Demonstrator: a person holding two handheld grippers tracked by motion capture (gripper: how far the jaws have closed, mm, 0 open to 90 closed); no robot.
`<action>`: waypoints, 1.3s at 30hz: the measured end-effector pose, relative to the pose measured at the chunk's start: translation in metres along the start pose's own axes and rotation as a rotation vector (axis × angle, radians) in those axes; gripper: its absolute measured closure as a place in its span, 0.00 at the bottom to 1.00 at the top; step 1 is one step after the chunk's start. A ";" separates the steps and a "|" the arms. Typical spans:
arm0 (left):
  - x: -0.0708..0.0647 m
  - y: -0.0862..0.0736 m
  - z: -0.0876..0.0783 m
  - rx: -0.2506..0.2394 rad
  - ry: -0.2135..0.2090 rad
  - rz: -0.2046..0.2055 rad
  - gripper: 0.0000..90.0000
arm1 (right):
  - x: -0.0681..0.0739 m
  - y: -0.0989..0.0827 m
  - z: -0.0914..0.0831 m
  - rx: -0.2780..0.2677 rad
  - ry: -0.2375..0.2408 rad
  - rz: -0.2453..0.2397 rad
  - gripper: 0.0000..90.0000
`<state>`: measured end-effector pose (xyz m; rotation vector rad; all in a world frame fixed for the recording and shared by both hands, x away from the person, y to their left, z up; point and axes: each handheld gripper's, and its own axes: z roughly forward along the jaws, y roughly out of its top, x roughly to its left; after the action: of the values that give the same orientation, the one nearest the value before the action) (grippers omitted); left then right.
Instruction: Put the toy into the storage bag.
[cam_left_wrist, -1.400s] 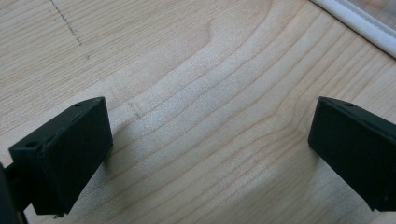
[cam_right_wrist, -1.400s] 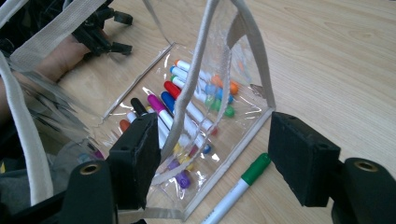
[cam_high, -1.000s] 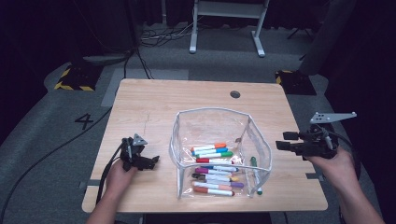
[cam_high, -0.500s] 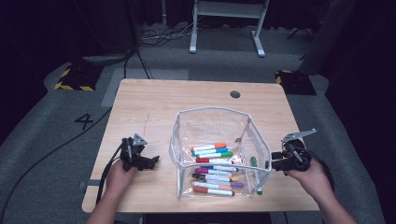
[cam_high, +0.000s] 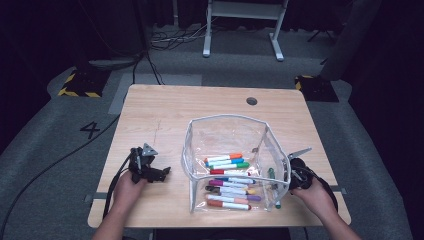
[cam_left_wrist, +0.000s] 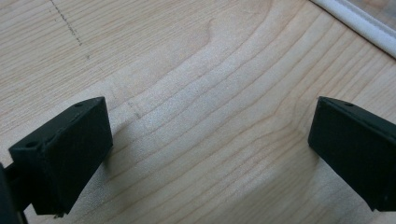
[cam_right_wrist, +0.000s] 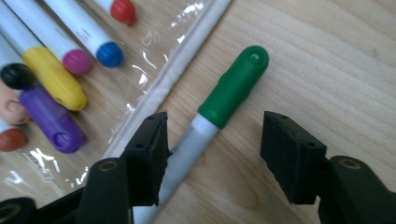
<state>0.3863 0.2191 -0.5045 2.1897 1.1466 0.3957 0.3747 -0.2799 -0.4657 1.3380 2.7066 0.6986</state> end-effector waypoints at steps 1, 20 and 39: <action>0.000 0.000 0.000 -0.002 -0.001 -0.001 0.00 | 0.000 0.000 0.001 0.011 -0.009 -0.006 0.50; 0.000 0.000 0.000 -0.001 -0.001 -0.002 0.00 | -0.010 0.000 -0.032 0.003 -0.086 0.028 0.85; -0.001 -0.001 0.000 -0.004 0.006 -0.009 0.00 | 0.007 0.032 -0.131 -0.157 -0.024 -0.069 0.85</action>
<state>0.3849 0.2191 -0.5049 2.1809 1.1575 0.4005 0.3636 -0.3071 -0.3338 1.2040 2.6035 0.8614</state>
